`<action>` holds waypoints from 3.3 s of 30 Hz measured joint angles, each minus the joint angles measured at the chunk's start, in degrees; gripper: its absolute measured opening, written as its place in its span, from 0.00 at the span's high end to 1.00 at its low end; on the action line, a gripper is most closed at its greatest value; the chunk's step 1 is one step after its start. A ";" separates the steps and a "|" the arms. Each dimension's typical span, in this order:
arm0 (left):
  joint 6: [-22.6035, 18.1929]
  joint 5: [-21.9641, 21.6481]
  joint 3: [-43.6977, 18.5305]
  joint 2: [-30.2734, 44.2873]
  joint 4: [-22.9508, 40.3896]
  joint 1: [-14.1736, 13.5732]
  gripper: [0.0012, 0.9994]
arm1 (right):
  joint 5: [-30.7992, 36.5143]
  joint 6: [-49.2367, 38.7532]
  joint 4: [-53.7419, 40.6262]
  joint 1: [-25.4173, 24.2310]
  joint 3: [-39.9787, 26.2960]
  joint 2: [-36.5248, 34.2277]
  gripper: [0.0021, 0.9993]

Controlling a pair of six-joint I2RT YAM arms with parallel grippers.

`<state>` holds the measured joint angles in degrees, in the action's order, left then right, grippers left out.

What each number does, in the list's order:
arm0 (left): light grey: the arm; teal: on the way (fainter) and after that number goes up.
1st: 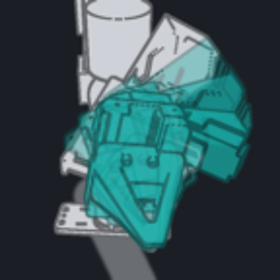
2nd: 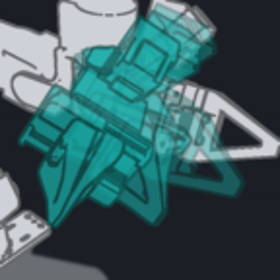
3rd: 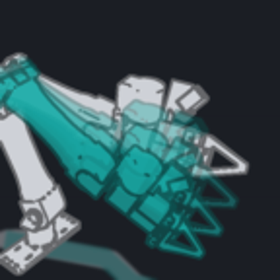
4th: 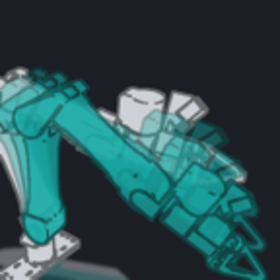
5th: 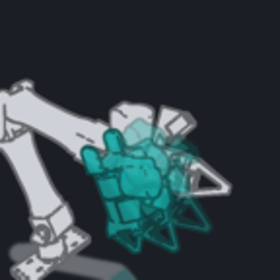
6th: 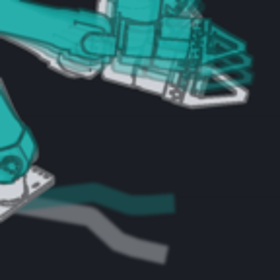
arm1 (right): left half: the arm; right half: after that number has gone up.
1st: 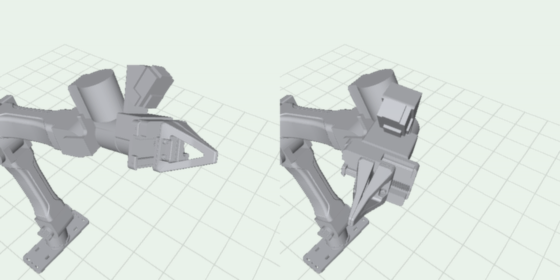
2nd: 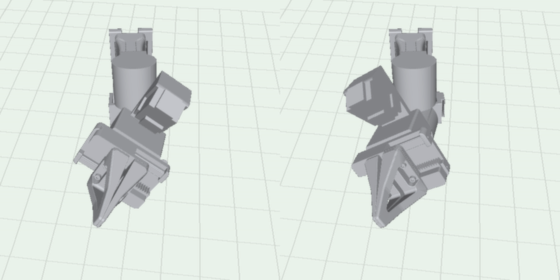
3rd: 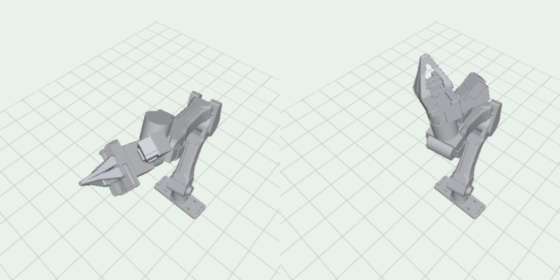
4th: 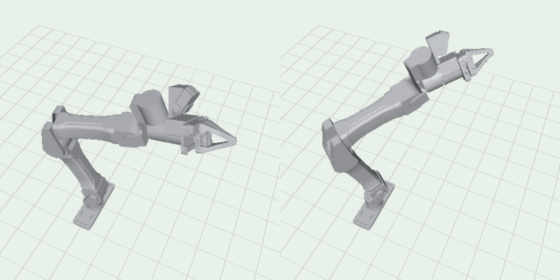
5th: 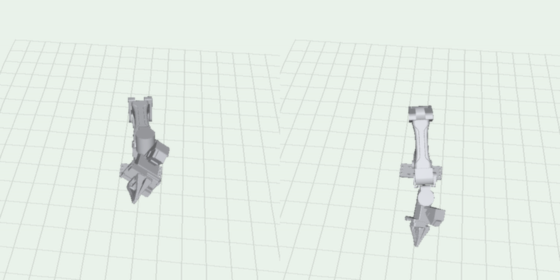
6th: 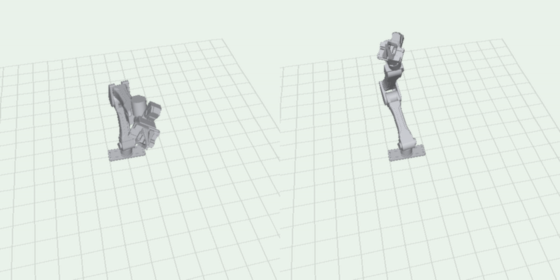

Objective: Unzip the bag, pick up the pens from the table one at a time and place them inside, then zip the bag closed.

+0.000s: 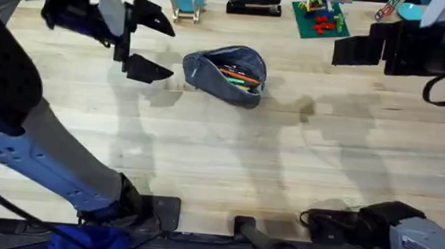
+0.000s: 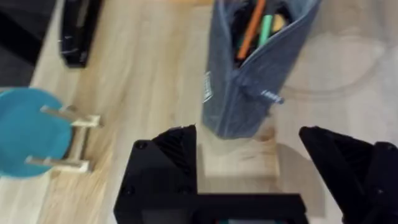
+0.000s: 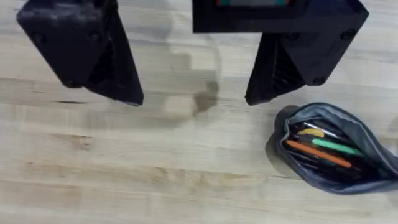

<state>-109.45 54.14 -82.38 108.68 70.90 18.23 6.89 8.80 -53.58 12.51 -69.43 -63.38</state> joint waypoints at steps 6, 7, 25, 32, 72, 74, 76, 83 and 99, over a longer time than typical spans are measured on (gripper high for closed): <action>-0.15 5.75 6.32 0.00 -9.02 3.00 0.00 | 0.00 0.24 0.00 0.00 0.00 0.00 0.00; -0.17 6.54 7.37 0.00 -10.33 3.03 0.00 | -0.02 0.34 0.00 0.00 0.00 -0.02 0.00; -0.30 12.40 11.88 4.81 -18.66 3.58 0.01 | -0.02 2.30 -0.68 1.35 0.00 0.00 0.00; -0.32 13.04 12.03 6.78 -19.77 3.58 0.01 | -0.02 4.26 -0.63 6.93 0.00 -0.02 0.00; -0.30 13.61 12.03 6.75 -19.94 3.58 0.01 | 7.06 46.51 16.91 33.49 0.00 -9.63 0.00; -0.30 13.61 12.03 6.78 -19.94 3.58 0.01 | 7.06 46.51 18.45 34.27 0.00 -11.39 0.00; -0.30 13.61 12.03 6.78 -19.94 3.58 0.01 | 7.06 46.57 19.67 34.85 0.00 -13.07 0.00; -0.30 13.61 12.03 6.77 -19.94 3.58 0.01 | 5.04 46.75 28.37 37.40 0.00 -22.03 0.00; -0.30 13.61 12.03 6.75 -19.94 3.58 0.01 | 3.56 46.80 37.40 39.19 0.00 -32.19 0.00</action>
<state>-109.75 67.75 -70.35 115.44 50.96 21.80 10.46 55.59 -16.18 51.70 -69.43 -95.56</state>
